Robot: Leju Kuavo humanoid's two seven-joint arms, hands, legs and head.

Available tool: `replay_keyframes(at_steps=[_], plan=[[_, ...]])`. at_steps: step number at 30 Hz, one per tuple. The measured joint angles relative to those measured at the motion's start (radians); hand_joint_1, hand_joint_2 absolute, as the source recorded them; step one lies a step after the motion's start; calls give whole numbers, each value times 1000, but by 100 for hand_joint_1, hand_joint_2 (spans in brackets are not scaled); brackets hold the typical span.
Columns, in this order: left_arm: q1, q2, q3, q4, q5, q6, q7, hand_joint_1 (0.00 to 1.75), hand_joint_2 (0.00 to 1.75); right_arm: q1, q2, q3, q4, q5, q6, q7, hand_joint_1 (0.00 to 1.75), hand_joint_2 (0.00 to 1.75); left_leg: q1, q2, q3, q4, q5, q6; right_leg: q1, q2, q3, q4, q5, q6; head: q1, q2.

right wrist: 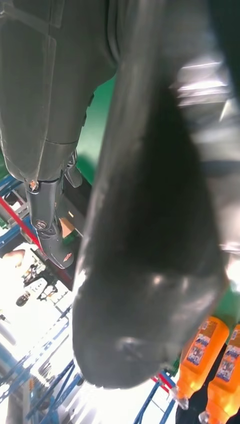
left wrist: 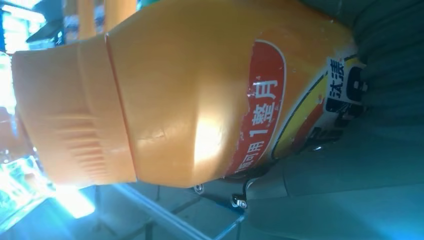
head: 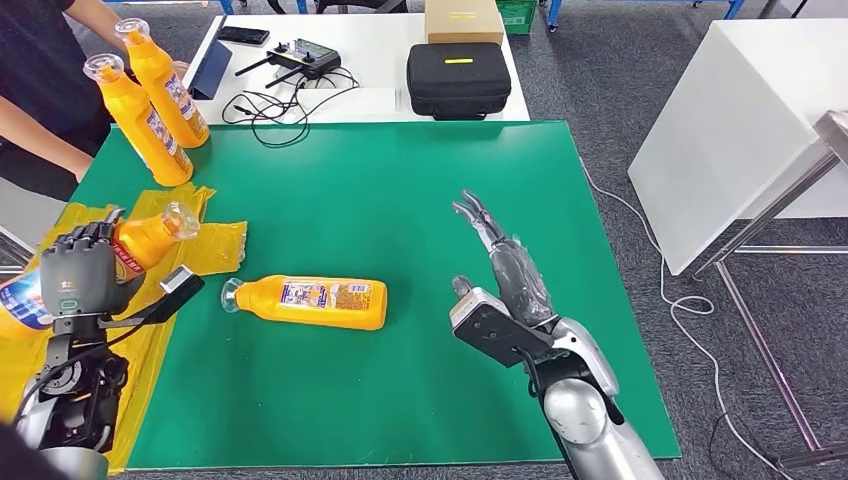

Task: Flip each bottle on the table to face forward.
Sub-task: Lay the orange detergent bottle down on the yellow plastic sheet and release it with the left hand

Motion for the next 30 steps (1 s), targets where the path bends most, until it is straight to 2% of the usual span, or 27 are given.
replay_keyframes(at_steps=[7,15,20,28,29,30], plan=[[0,14,-38,105,11,0,56,175,175,2,-7,10,0,9,4,-5,0,0,0,0,0,0,0,0,0,0,0,0,0,0,0,0],[-3,31,-143,219,84,-1,107,175,175,1,-8,26,0,25,5,-3,0,0,0,0,0,0,0,0,0,0,0,0,0,0,0,0],[-23,40,-161,319,99,-59,160,175,175,3,-10,28,0,39,20,-1,0,0,0,0,0,0,0,0,0,0,0,0,0,0,0,0],[-53,48,-168,374,98,-125,179,175,175,-16,-9,37,11,50,37,-2,0,0,0,0,0,0,0,0,0,0,0,0,0,0,0,0],[-58,48,-169,378,92,-145,187,158,175,-18,-10,38,14,50,38,-2,0,0,0,0,0,0,0,0,0,0,0,0,0,0,0,0],[-63,48,-171,381,86,-168,197,114,131,-20,-10,40,17,50,38,-3,0,0,0,0,0,0,0,0,0,0,0,0,0,0,0,0]])
